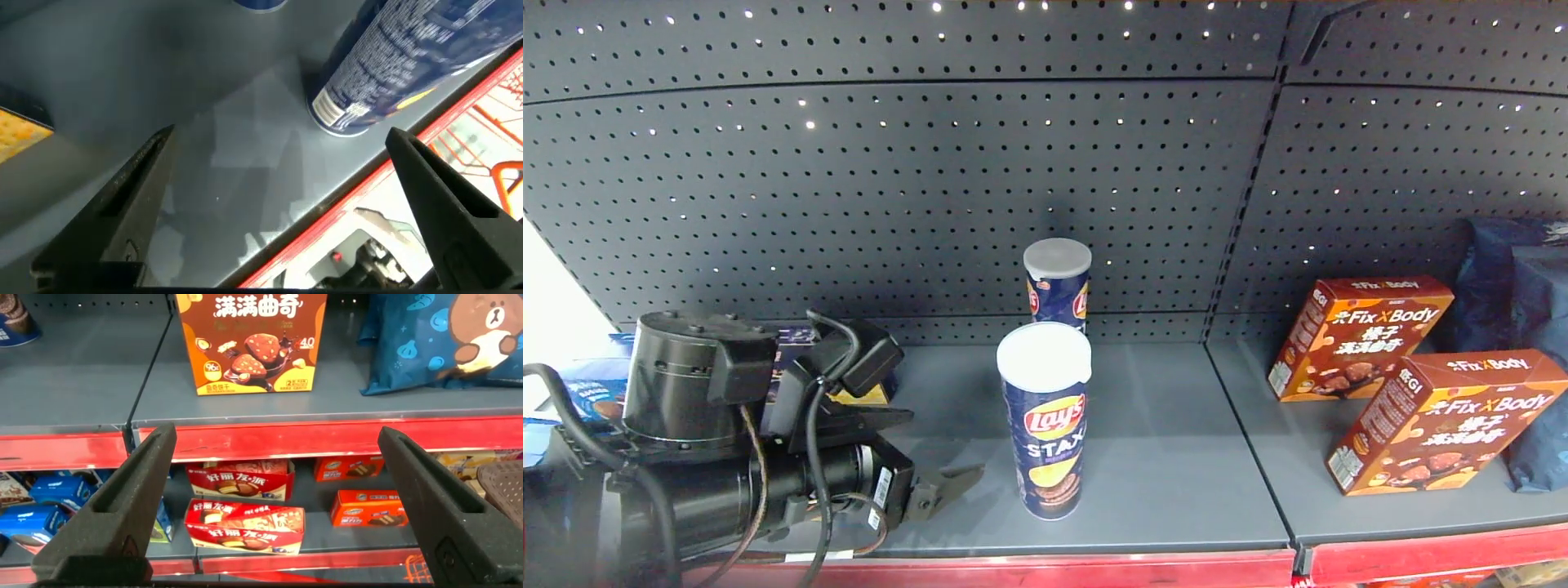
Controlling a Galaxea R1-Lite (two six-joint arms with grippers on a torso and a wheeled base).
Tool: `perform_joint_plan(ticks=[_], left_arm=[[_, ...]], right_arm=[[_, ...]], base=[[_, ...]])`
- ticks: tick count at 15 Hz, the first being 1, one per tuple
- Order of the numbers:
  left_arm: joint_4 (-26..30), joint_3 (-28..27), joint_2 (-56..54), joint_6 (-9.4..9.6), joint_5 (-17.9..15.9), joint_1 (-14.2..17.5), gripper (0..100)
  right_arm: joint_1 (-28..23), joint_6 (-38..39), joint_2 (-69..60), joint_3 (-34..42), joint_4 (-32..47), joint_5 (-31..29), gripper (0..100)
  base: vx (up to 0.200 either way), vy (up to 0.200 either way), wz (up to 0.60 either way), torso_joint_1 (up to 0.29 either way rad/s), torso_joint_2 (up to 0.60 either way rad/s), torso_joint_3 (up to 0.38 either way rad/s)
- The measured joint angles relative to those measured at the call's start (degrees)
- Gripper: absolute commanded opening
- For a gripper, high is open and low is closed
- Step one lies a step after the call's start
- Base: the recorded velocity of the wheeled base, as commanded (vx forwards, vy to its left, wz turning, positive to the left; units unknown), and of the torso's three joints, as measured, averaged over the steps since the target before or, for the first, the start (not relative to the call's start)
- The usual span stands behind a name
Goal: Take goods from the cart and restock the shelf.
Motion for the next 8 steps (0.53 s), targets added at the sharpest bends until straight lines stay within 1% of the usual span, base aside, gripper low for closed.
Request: perform_joint_plan(ticks=[2, 4, 8], left_arm=[[-0.3, -0.44, 1.18, 0.0, -0.02, -0.23, 100], [-2.29, -0.6, 2.34, 0.06, -0.02, -0.48, 100], [-2.51, -1.49, 4.35, 0.68, -0.05, -0.67, 100]], right_arm=[[0.0, 0.0, 0.0, 0.0, 0.0, 0.0, 100], [0.0, 0.0, 0.0, 0.0, 0.02, -0.01, 100], [0.0, 0.0, 0.0, 0.0, 0.02, 0.0, 100]], base=[[0.0, 0.0, 0.0, 0.0, 0.0, 0.0], [0.0, 0.0, 0.0, 0.0, 0.0, 0.0], [0.0, 0.0, 0.0, 0.0, 0.0, 0.0]])
